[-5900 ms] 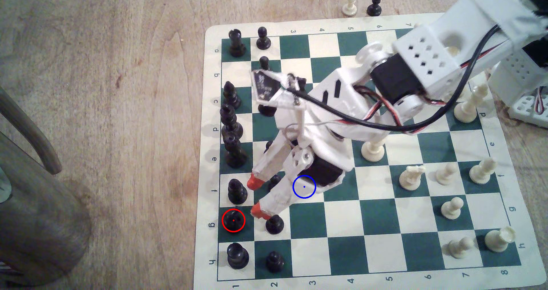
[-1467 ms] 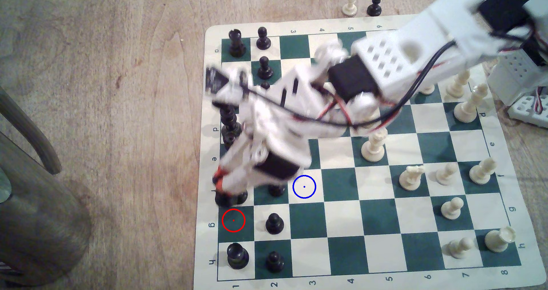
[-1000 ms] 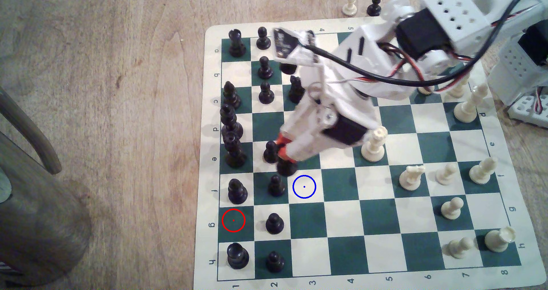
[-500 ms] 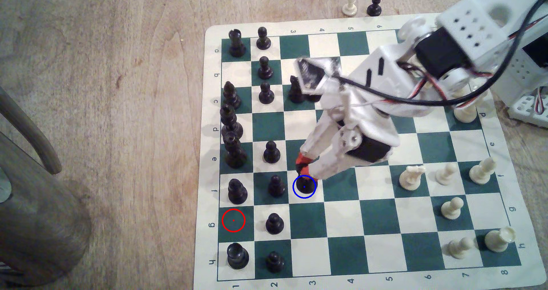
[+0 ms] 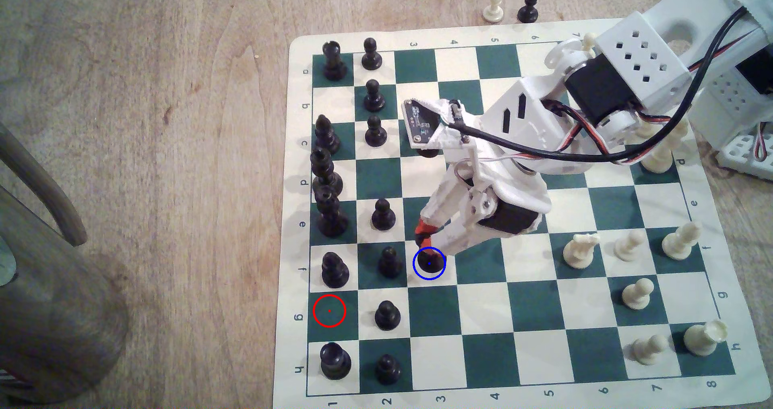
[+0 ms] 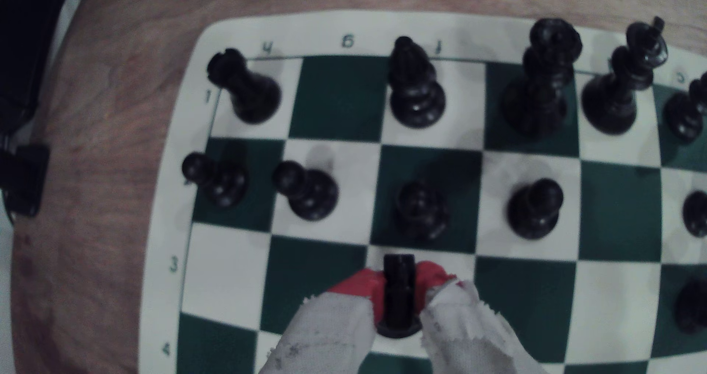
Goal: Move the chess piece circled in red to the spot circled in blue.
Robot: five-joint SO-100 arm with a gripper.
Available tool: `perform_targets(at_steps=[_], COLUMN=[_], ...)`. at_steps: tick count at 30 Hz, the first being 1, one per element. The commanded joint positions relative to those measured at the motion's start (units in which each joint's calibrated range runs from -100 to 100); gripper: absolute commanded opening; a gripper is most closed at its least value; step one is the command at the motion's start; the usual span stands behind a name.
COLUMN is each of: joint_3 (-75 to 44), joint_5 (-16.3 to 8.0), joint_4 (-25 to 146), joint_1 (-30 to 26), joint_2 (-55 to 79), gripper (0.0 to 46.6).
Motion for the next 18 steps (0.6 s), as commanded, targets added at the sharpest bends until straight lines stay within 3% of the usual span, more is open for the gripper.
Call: perform_targets(at_steps=[1, 18], joint_3=[-0.86, -1.67], joint_5=[0.24, 0.24], joint_4=[-1.1, -2.9], joint_1=[0.64, 1.11], joint_2=[-0.38, 2.76], gripper=[0.2, 0.2])
